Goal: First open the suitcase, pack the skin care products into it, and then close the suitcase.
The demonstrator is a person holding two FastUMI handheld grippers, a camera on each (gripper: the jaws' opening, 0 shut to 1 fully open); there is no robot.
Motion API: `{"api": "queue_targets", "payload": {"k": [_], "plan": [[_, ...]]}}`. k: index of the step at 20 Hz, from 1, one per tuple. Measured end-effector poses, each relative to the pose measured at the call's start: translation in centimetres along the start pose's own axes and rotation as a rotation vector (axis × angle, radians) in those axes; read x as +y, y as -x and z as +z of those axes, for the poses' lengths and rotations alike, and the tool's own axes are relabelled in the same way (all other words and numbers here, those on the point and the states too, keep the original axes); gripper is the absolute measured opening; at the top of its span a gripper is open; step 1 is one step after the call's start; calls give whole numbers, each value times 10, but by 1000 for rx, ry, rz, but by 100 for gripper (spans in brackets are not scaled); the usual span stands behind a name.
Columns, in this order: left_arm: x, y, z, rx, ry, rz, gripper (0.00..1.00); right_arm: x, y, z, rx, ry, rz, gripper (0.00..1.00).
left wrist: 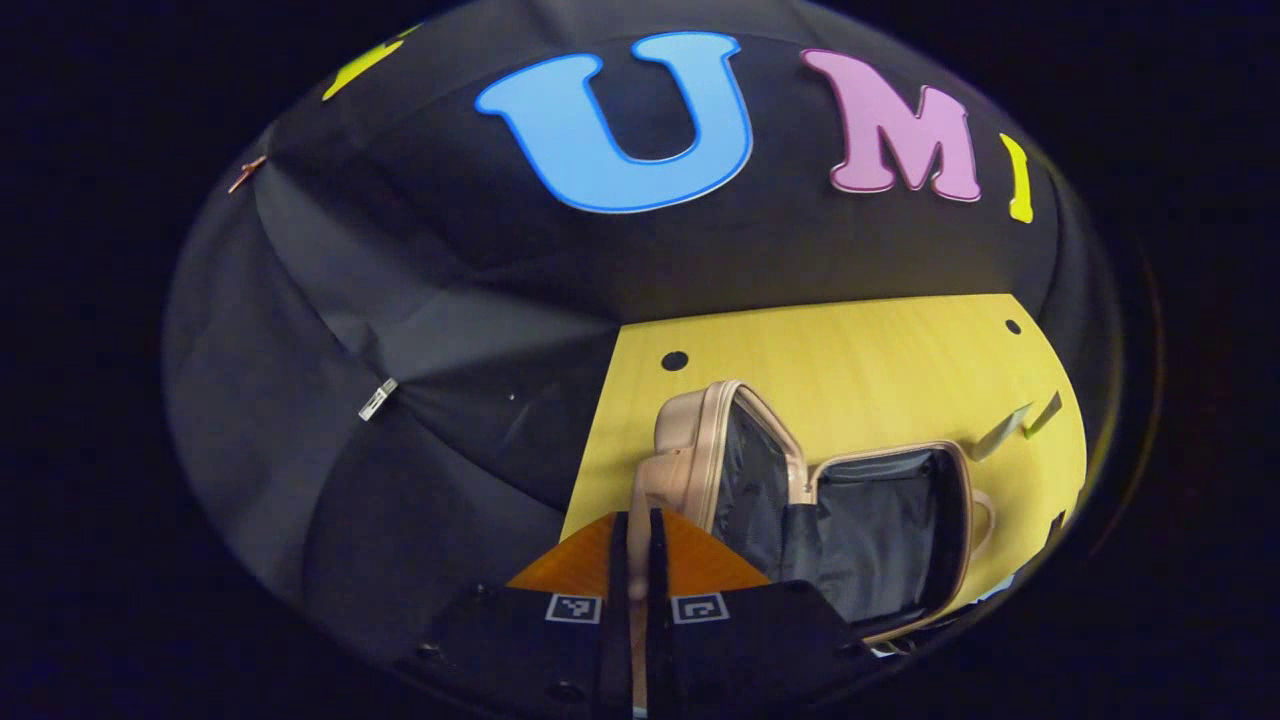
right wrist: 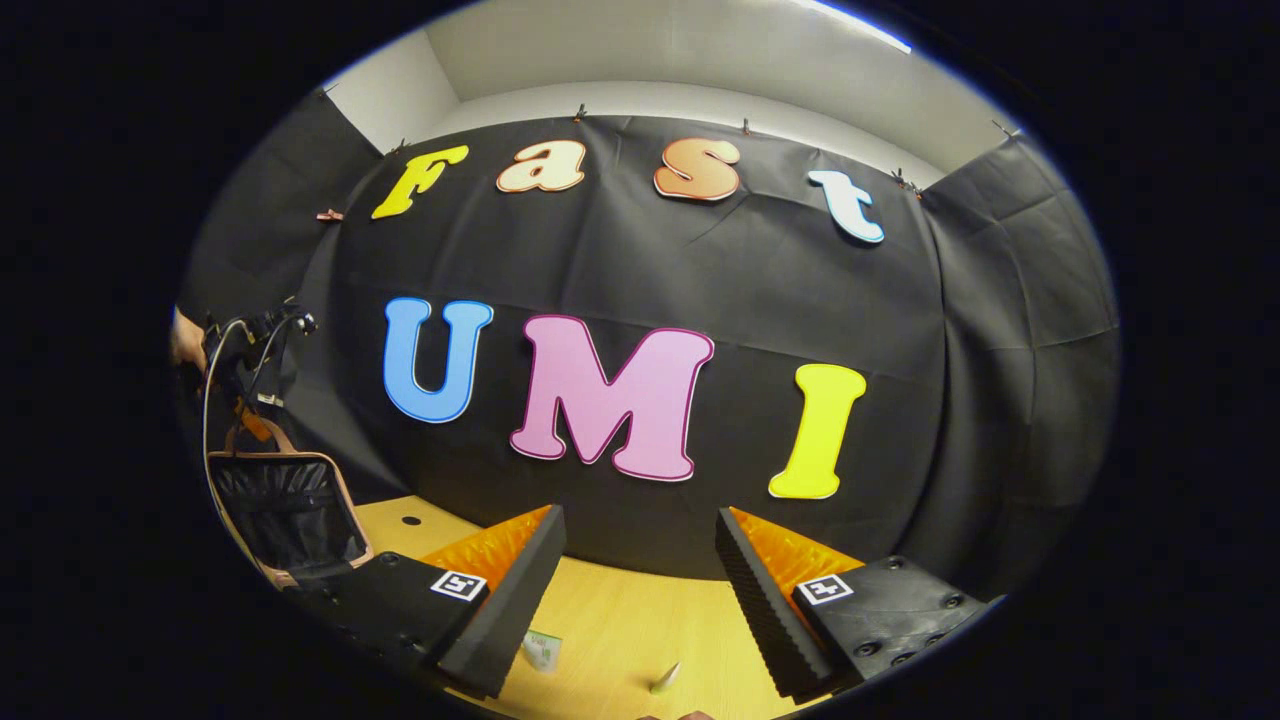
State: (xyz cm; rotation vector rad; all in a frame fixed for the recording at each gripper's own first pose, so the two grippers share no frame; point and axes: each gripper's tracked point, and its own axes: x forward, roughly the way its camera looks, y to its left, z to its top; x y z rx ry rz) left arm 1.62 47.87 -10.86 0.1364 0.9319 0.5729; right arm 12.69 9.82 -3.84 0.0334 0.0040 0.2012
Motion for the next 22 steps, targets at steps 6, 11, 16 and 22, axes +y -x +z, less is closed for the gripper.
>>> {"api": "queue_targets", "payload": {"k": [6,11,16,22], "plan": [[60,-129,-89,215,82,-12,11,-6,18,-6,65,21,-73,96],[59,-192,-138,338,207,-76,12,-5,27,-21,160,8,-150,96],[64,-197,-130,266,206,-109,24,2,21,-38,217,-37,-180,96],[27,-110,-2,-217,108,-197,95,-8,15,-54,219,-74,-232,96]]}}
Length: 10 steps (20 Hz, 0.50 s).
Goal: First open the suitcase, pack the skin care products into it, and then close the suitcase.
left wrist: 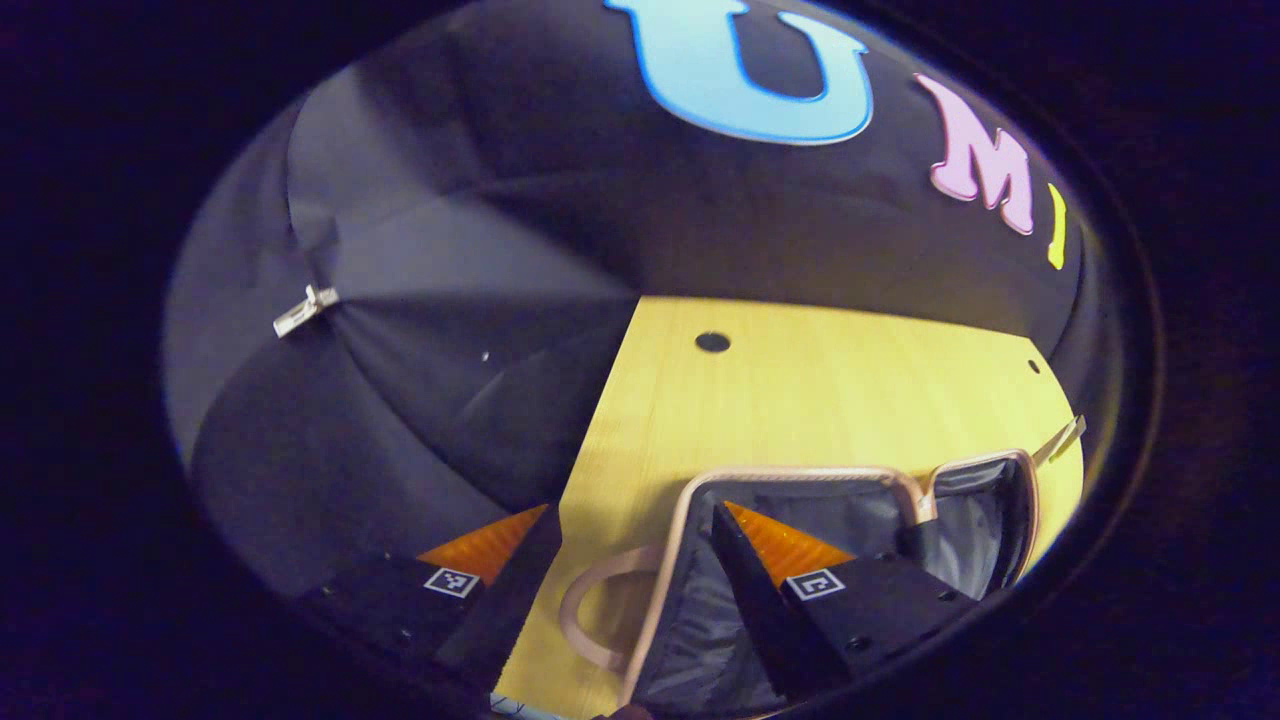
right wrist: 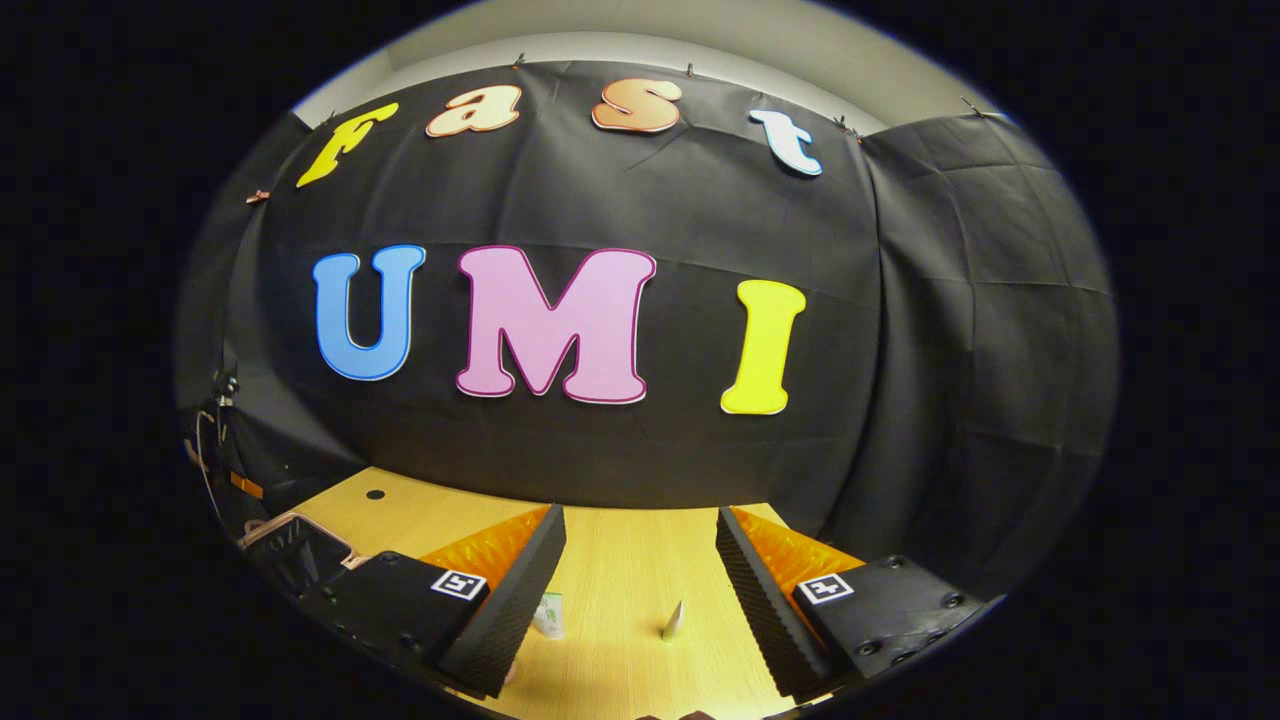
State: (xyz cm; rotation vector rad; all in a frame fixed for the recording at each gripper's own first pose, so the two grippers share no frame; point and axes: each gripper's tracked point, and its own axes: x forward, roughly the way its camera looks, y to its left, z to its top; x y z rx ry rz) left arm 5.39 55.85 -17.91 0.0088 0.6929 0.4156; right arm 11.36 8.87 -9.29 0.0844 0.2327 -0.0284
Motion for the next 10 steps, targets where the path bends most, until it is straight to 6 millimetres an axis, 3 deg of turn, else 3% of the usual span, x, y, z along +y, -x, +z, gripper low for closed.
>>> {"api": "queue_targets", "payload": {"k": [2,4,6,9,10], "plan": [[-59,39,48,-150,-54,-94,97,-7,-7,-3,-1,-3,-9,96],[-131,80,78,-244,-126,-216,96,-13,-14,-7,-1,-9,-15,96],[-214,111,91,-304,-184,-366,96,-18,-20,-10,10,-18,-11,96],[-310,147,99,-326,-216,-568,96,-26,-24,-10,7,-16,-5,96],[-338,148,92,-308,-226,-622,97,-28,-24,-11,5,-15,-3,97]]}}
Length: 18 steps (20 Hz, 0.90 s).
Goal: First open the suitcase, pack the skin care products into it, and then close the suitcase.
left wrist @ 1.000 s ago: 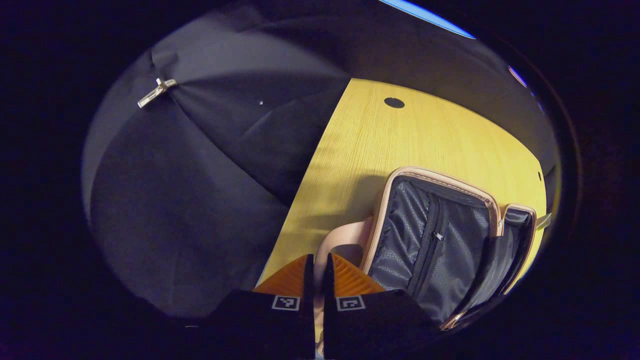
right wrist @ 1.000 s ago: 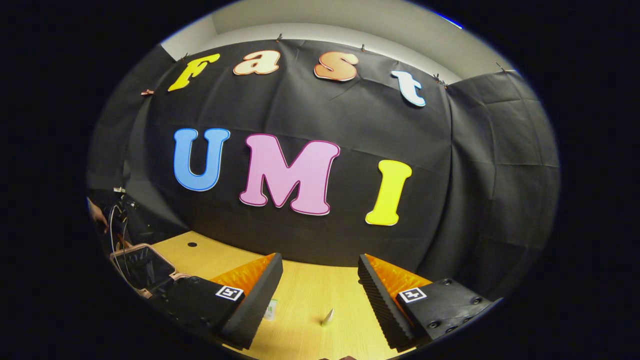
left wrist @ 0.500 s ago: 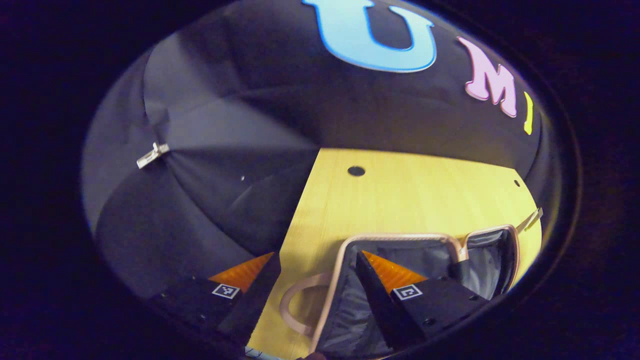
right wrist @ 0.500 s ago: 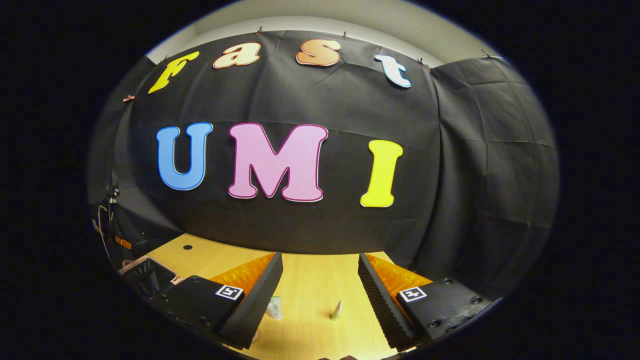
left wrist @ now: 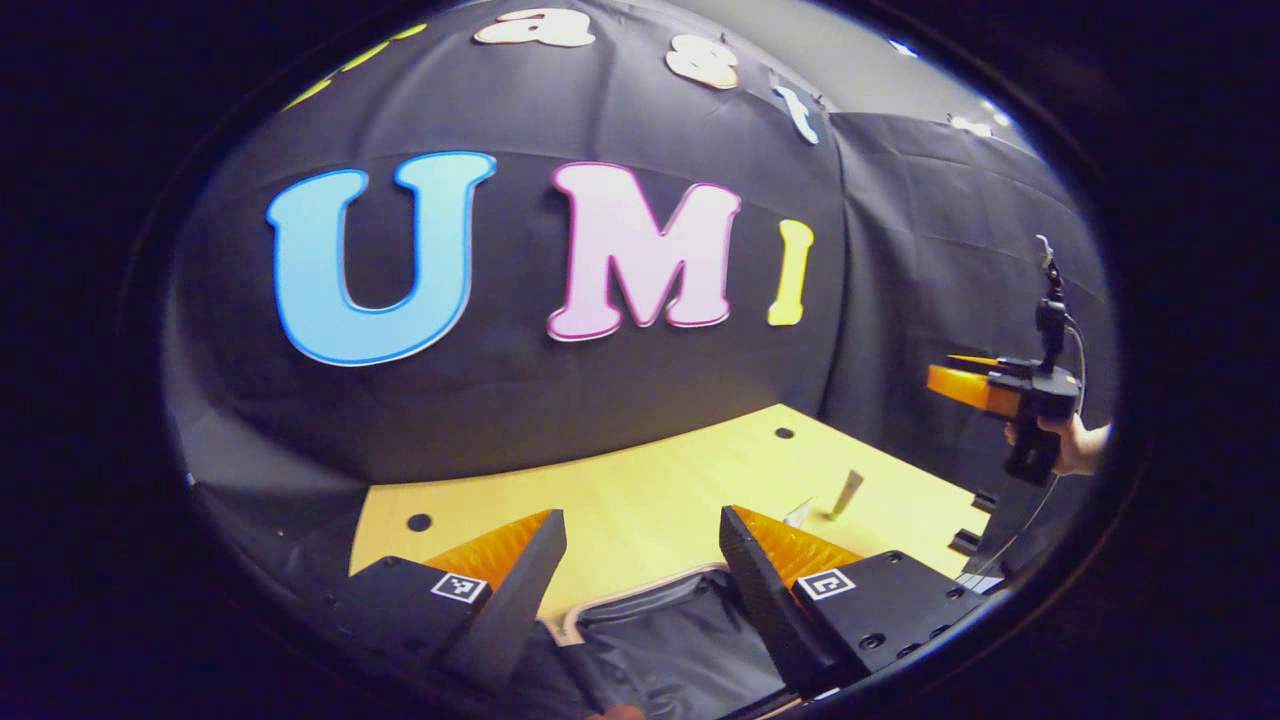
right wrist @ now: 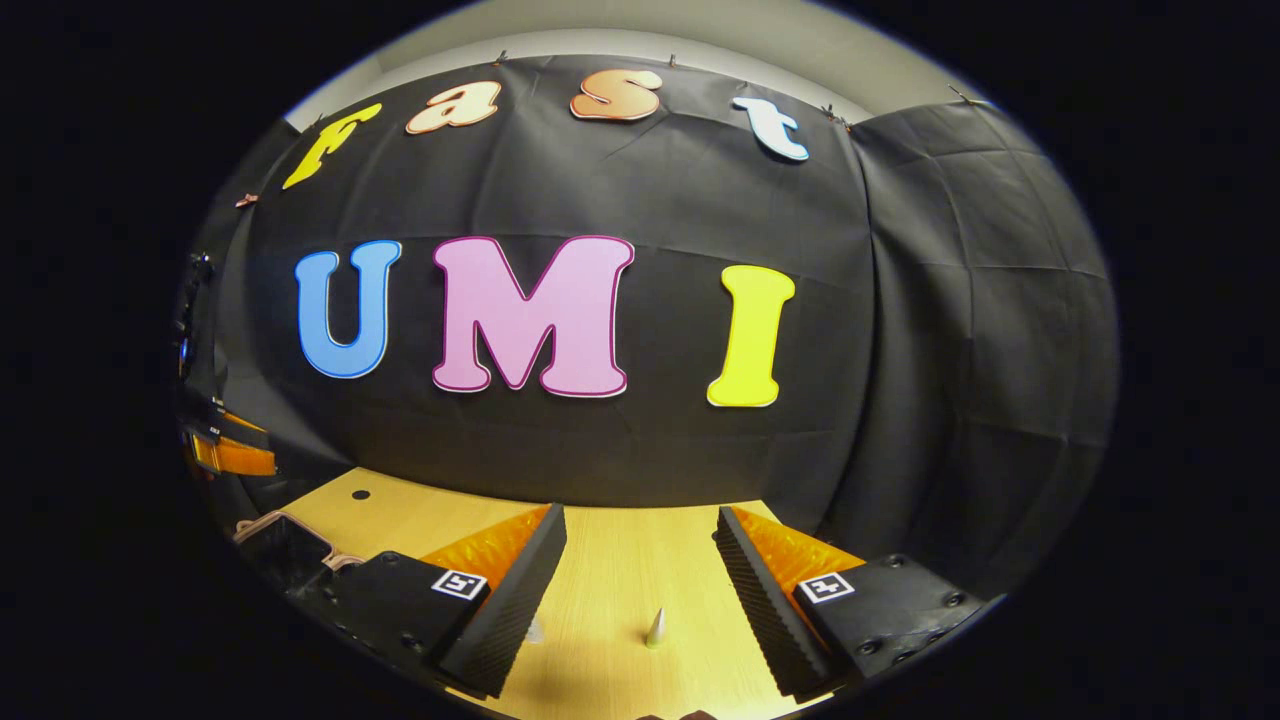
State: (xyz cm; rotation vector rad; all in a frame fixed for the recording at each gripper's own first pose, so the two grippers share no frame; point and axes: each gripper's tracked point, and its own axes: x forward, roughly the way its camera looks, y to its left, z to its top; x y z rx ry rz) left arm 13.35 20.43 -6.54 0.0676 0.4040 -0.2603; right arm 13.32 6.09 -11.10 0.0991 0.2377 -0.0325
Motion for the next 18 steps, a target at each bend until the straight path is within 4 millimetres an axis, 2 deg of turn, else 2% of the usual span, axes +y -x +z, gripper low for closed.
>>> {"api": "queue_targets", "payload": {"k": [4,5,7,10,12,14,16,18], "plan": [[-91,-69,-50,176,-18,-151,98,-8,7,-8,12,27,25,96],[-107,-86,-58,200,-29,-184,98,-13,10,-11,18,38,25,96],[-125,-114,-76,273,-47,-220,98,-19,20,-18,36,37,28,96],[-131,-154,-109,414,-79,-196,98,-33,33,-36,74,68,21,96],[-138,-182,-135,476,-79,-168,98,-44,42,-49,108,92,15,96],[-137,-209,-164,533,-66,-129,98,-55,48,-65,149,119,9,96],[-137,-227,-182,574,-41,-119,98,-67,52,-79,185,136,5,96],[-132,-241,-190,601,-43,-95,98,-74,53,-94,219,122,8,96]]}}
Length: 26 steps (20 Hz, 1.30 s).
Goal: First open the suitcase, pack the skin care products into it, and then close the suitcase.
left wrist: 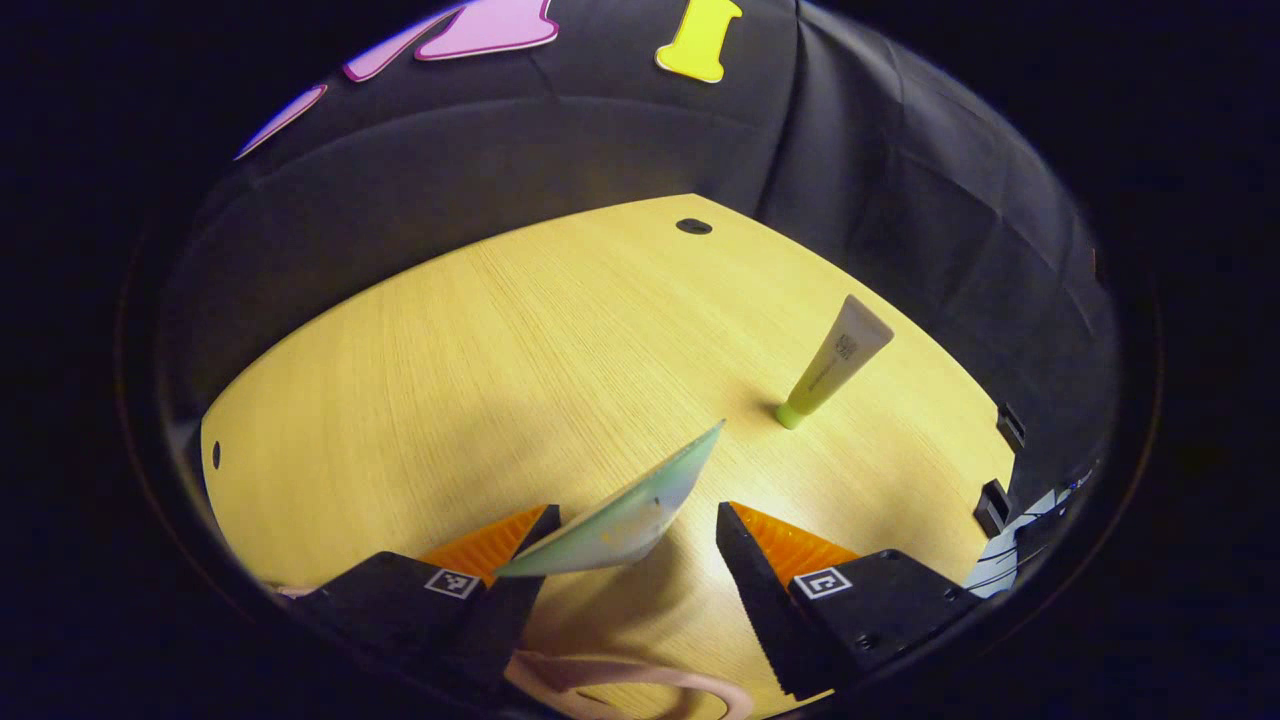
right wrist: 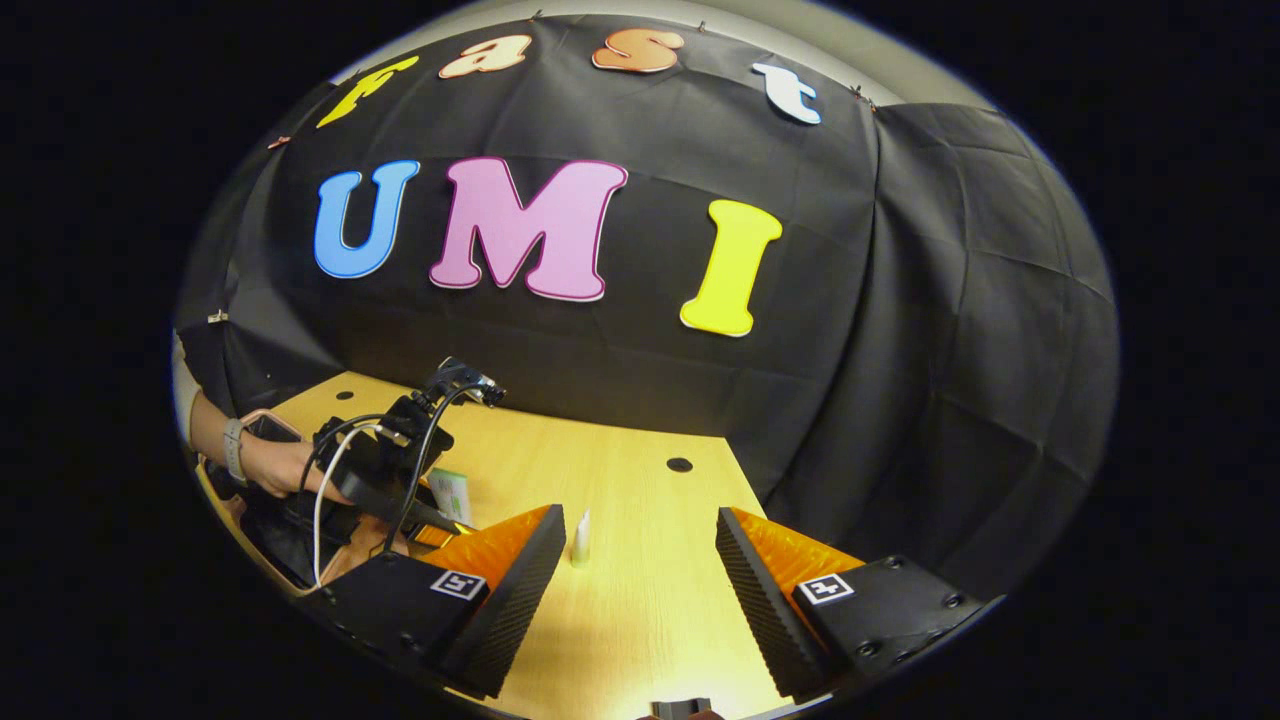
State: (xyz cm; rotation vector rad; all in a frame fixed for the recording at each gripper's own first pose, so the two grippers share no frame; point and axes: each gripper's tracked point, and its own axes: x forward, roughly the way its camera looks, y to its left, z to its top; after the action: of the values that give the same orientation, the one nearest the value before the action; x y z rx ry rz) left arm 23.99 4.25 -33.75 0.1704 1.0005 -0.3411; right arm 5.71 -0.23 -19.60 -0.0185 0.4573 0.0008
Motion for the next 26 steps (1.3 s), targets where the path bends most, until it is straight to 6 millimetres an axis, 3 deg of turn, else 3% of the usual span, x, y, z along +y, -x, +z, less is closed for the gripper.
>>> {"api": "queue_targets", "payload": {"k": [1,2,5,7,10,13,16,18,19,21,23,26], "plan": [[-2,-9,1,2,12,5,73,-2,-5,-7,10,-12,5,96],[-5,-5,3,9,10,-11,48,-2,-14,-17,21,-24,14,96],[-19,12,5,17,14,-23,43,11,-49,-57,105,-67,76,97],[-29,34,16,-26,5,-41,43,28,-75,-75,139,-90,132,96],[-35,81,25,-66,18,-30,42,53,-117,-100,186,-115,212,97],[-29,141,22,-107,83,13,42,70,-159,-126,246,-112,248,97],[-29,189,-15,-99,222,42,42,77,-189,-154,313,-115,243,97],[-14,211,-44,-73,278,112,41,81,-200,-168,348,-129,243,88],[-6,221,-61,-58,305,142,41,79,-205,-176,367,-127,229,67],[10,238,-105,-15,373,183,42,81,-211,-172,366,-159,230,27],[32,246,-144,59,447,210,42,86,-201,-165,389,-203,259,29],[66,237,-174,191,476,240,42,100,-163,-131,343,-207,335,29]]}}
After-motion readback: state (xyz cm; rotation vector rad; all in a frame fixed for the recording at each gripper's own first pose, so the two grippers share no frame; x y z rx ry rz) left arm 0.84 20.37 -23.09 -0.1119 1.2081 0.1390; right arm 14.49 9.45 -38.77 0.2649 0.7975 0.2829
